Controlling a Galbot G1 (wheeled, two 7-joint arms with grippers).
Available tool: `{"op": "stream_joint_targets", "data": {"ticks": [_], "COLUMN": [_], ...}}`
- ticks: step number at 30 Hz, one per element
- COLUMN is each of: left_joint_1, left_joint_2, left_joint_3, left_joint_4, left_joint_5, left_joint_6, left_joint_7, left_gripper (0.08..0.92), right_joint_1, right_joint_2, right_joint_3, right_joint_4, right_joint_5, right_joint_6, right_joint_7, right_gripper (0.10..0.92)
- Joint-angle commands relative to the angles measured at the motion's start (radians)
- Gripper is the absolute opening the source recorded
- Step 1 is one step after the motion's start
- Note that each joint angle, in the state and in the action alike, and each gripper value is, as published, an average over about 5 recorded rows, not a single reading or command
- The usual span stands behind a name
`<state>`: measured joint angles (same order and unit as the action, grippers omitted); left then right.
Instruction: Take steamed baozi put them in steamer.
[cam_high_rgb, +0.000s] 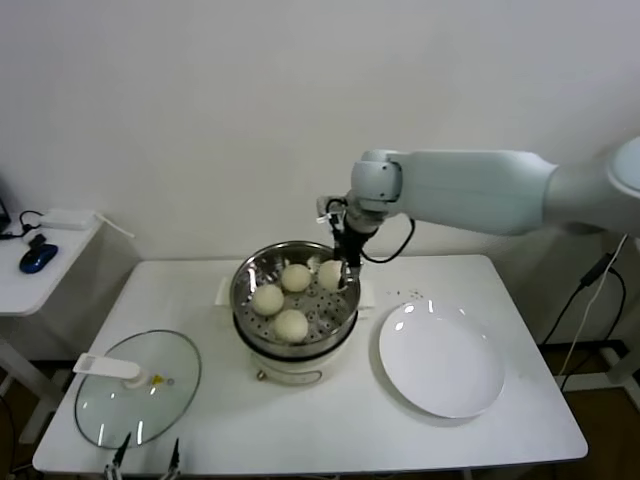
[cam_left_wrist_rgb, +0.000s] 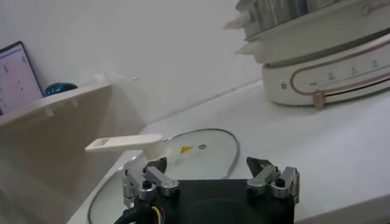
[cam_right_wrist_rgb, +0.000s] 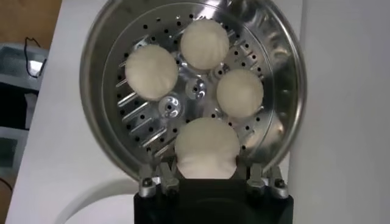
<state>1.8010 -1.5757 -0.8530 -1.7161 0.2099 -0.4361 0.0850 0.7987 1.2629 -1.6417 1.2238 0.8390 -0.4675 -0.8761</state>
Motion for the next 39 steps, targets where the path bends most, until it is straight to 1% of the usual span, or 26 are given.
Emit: {"op": "stream_joint_targets", "data": {"ticks": [1,12,15,18,21,24,26,29,31,35,37,39], "left_joint_1": [0.005,0.007,0.007,0.006,0.005,0.005,0.004,-0.001,-0.003,-0.004,-0.005,-0.005], "left_joint_2": [0.0,-0.005,-0.005,-0.005,-0.007,-0.01,-0.014,-0.018,-0.021,-0.025,-0.026,-0.026], "left_joint_3": [-0.004,-0.007,-0.01,-0.011,-0.009,-0.006,-0.003,0.004,0.012,0.028,0.031,0.035], "left_joint_4": [0.0,0.003,0.004,0.005,0.004,-0.004,-0.009,-0.011,-0.017,-0.039,-0.045,-0.047], "left_joint_5": [0.002,0.008,0.013,0.017,0.025,0.03,0.031,0.031,0.032,0.032,0.033,0.035], "left_joint_6": [-0.002,-0.003,-0.001,0.001,0.004,0.008,0.009,0.012,0.016,0.027,0.029,0.027], "left_joint_7": [0.007,0.007,0.008,0.009,0.01,0.012,0.011,0.01,0.009,0.006,0.003,0.001], "left_gripper": [0.823,0.823,0.823,0.823,0.823,0.823,0.823,0.823,0.823,0.823,0.823,0.823], "right_joint_1": [-0.176,-0.192,-0.172,-0.116,-0.034,0.037,0.05,-0.025,-0.128,-0.471,-0.707,-1.016], "right_joint_2": [0.114,0.113,0.096,0.053,-0.027,-0.148,-0.256,-0.438,-0.548,-0.748,-0.815,-0.853], "right_joint_3": [0.038,0.055,0.065,0.066,0.053,0.054,0.1,0.254,0.385,0.733,0.944,1.202], "right_joint_4": [-0.178,-0.189,-0.177,-0.132,-0.063,0.012,0.075,0.19,0.258,0.394,0.458,0.528], "right_joint_5": [-0.035,-0.051,-0.039,-0.014,0.009,0.028,0.048,0.071,0.066,0.042,0.026,-0.001], "right_joint_6": [-0.003,0.0,0.003,0.008,0.018,0.026,0.017,-0.008,0.002,0.085,0.118,0.153], "right_joint_7": [-0.009,-0.008,-0.012,-0.025,-0.039,-0.015,0.077,0.319,0.445,0.618,0.685,0.75], "right_gripper": [0.653,0.653,0.669,0.731,0.797,0.819,0.822,0.823,0.823,0.823,0.823,0.823]}}
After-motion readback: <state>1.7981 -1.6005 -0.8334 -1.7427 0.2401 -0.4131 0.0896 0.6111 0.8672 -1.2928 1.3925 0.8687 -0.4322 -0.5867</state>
